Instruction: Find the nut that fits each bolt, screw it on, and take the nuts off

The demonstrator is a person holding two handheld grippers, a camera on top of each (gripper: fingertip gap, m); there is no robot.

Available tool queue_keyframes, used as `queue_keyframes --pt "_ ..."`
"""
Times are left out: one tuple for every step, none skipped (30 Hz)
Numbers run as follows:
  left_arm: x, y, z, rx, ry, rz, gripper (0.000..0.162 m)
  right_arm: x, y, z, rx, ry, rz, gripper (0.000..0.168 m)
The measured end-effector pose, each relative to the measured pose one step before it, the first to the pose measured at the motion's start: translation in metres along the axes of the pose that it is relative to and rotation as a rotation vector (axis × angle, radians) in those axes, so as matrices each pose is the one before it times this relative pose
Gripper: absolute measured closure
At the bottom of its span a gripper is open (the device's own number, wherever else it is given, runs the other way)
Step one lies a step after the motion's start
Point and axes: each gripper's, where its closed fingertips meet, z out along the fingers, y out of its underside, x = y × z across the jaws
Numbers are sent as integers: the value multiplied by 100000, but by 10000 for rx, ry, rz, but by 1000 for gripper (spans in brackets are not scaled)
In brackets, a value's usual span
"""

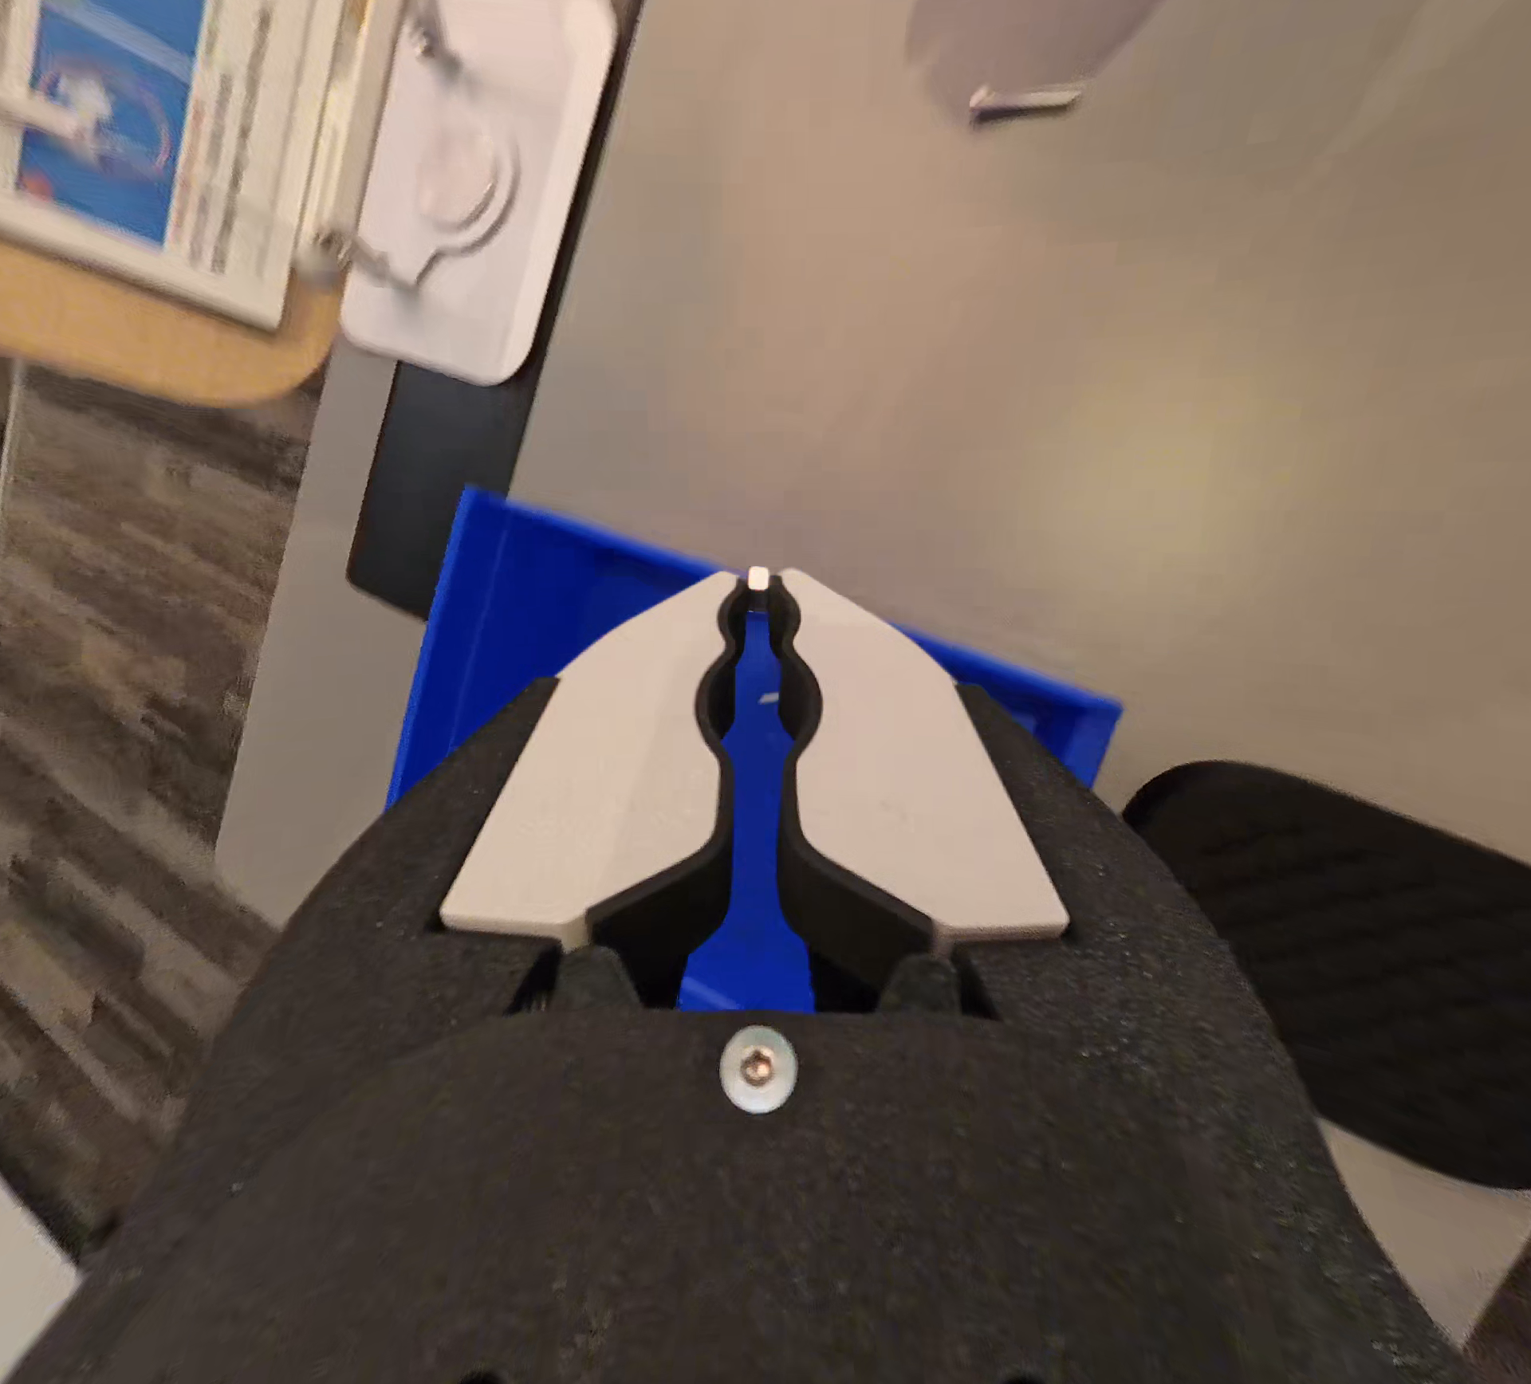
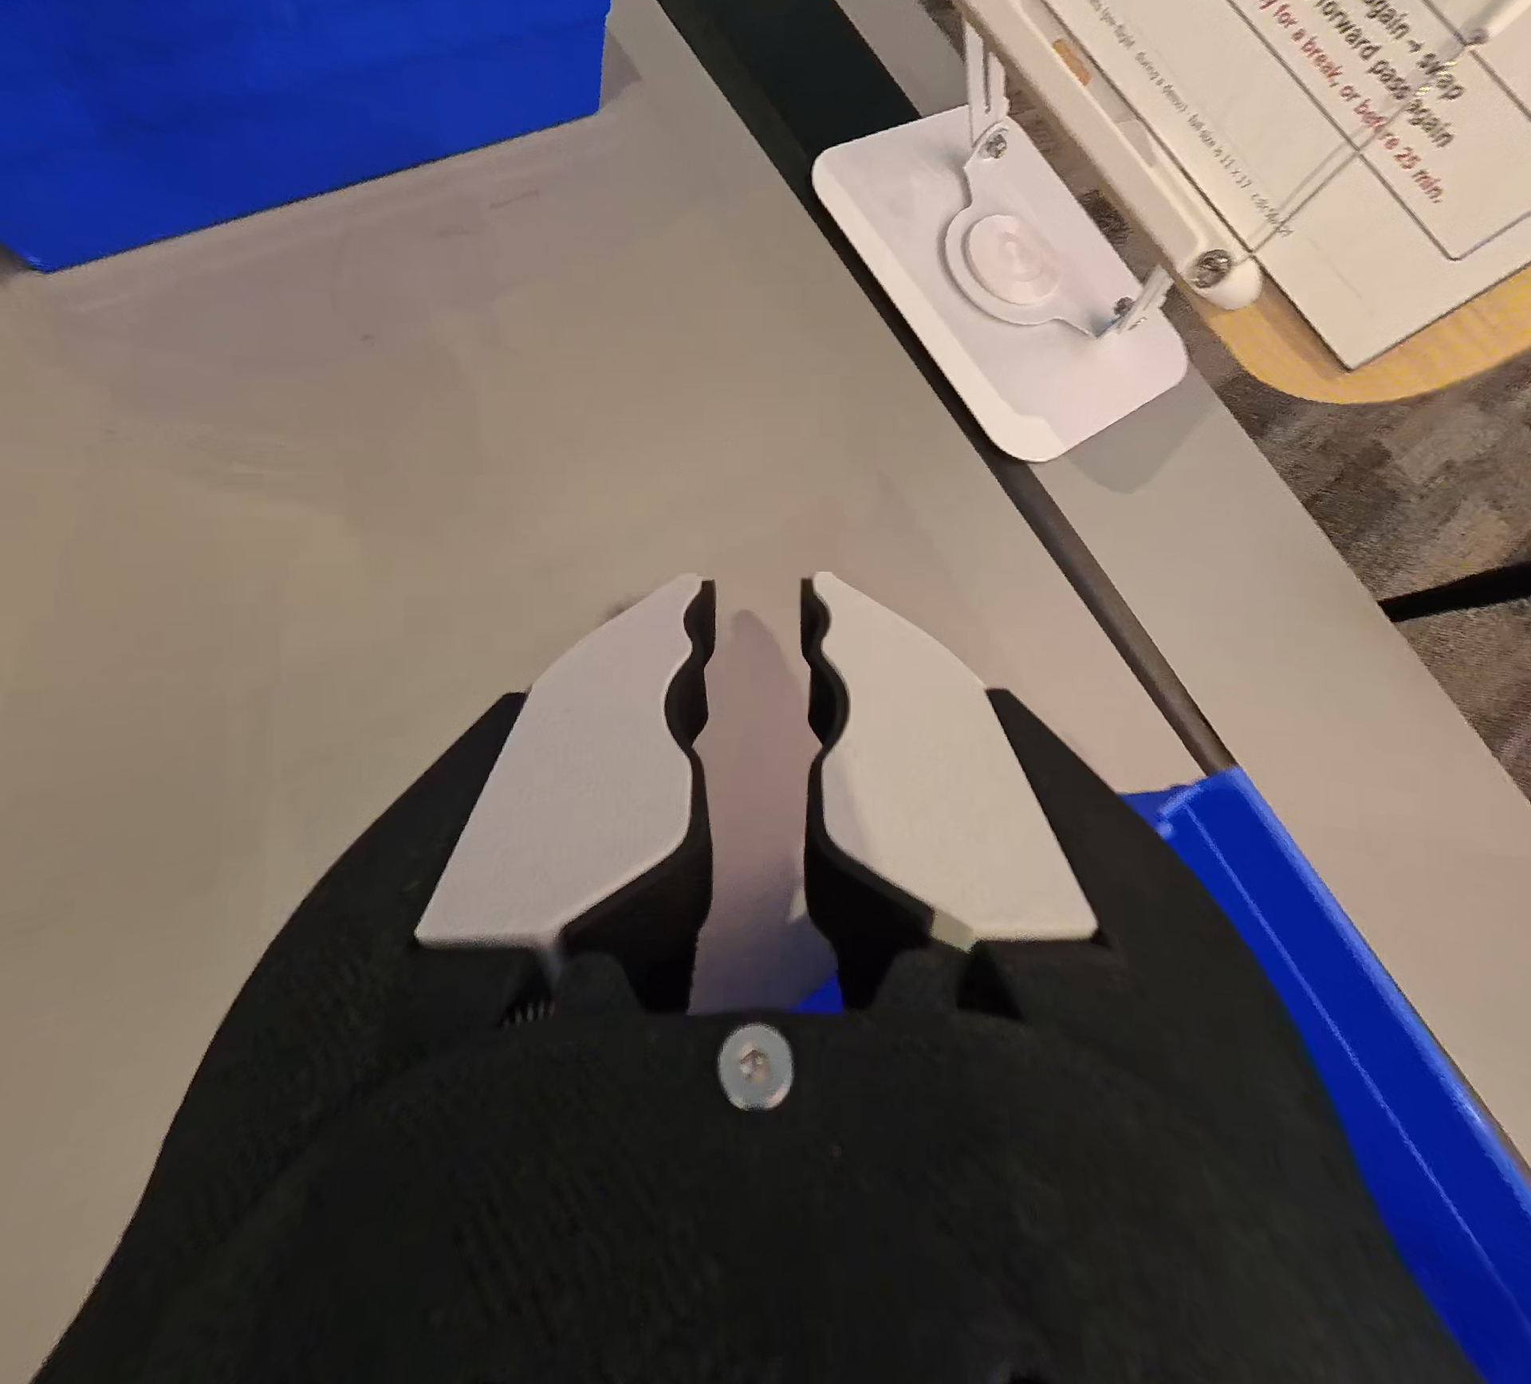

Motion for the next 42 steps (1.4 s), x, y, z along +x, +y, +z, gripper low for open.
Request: queue_keyframes --pt "951 -1373 396 171 226 75 157 320 37 -461 -16 132 -15 147" --pt "1015 -1201 821 137 314 -58 157 313 8 -515 11 108 -5 147" --pt "1380 -802 1223 -38 617 -76 157 365 -17 -571 53 104 33 147" --pt "1152 -588 1589 -105 518 -30 157 519 -83 -588 130 152 116 147" --pt "586 -476 1859 -40 188 -17 157 535 -176 -566 227 120 210 147" --pt "648 -126 2071 -205 295 -73 157 343 -220 -490 273 -38 269 147" --pt "931 73 2160 -315 572 -114 157 131 -182 -419 237 -166 273 147" --pt "682 -9 2088 -239 474 -73 157 99 -126 -399 180 -151 212 147" --pt "287 4 1843 -245 212 -21 157 179 -91 -383 139 -46 125 147" --pt "215 78 1557 -314 146 79 157 248 -67 -359 93 38 59 147" --pt "114 -59 1240 -233 63 128 157 221 -45 -330 53 60 19 147" --pt "-86 -148 966 -139 -76 51 158 166 -39 -277 41 42 1 147" --pt "-186 37 764 -283 -144 32 157 92 -56 -208 45 13 1 147" --pt "-101 61 577 -265 -126 155 158 62 -75 -149 54 -10 17 147" --pt "-207 86 440 -240 -224 190 158 17 -63 -62 47 -33 31 147" --pt "-140 131 369 -242 -186 198 157 -14 -9 16 11 -51 28 147" --pt "-7 57 309 -145 -89 129 158 -22 79 81 -42 -51 13 147" --pt "-30 38 261 -121 -64 36 158 15 161 149 -91 -18 -6 147" --pt "-77 -82 196 -4 -83 18 158 81 211 162 -121 28 -23 147" --pt "-20 -106 139 58 -23 0 158 100 222 167 -131 53 -36 147" --pt "-53 -6 128 -3 -6 -75 157 94 221 151 -122 53 -36 147" --pt "-150 32 109 -5 -68 -63 157 71 187 135 -97 35 -20 147" --pt "11 73 140 -5 30 4 157 28 124 119 -65 5 -2 147" --pt "27 118 146 -33 26 7 157 -23 87 99 -37 -23 7 147" --pt "-79 160 168 -50 -62 14 157 -29 55 100 -29 -24 8 147" --pt "-71 223 190 -104 -71 20 157 5 54 87 -31 -7 3 147" --pt "21 185 190 -80 -35 40 157 9 69 81 -30 -4 -1 147" --pt "127 146 174 -51 21 43 157 4 58 81 -31 -9 8 147" --pt "80 107 133 -33 -7 20 157 16 71 85 -32 -4 18 147" --pt "51 88 96 -21 -12 10 157 29 77 91 -31 3 11 147" --pt "146 57 60 -16 54 21 157 28 60 94 -28 2 5 147" --pt "68 21 42 12 10 24 158 24 78 105 -28 -5 13 147" --pt "77 26 55 -5 32 33 157 9 97 129 -43 -13 21 147" --pt "107 -1 51 22 48 41 157 -4 128 134 -61 -12 10 147" --pt "83 7 54 19 43 10 157 5 124 121 -65 1 -7 147" --pt "33 55 34 -23 22 -41 156 20 103 108 -59 15 -11 147" --pt "33 -39 -15 29 36 -32 155 23 75 78 -45 18 -9 147" --pt "-8 -53 -50 44 4 0 152 -4 56 70 -32 8 -11 147" --pt "-79 -30 -118 42 -42 24 151 -19 30 64 -25 -5 -9 147" --pt "-118 -36 -212 54 -61 19 148 -37 34 55 -21 -15 -4 147" --pt "-110 -42 -338 70 -24 -20 147 -44 27 63 -18 -26 -4 147" --pt "-249 -35 -481 90 -76 -81 147 -77 25 59 -16 -36 -6 147"
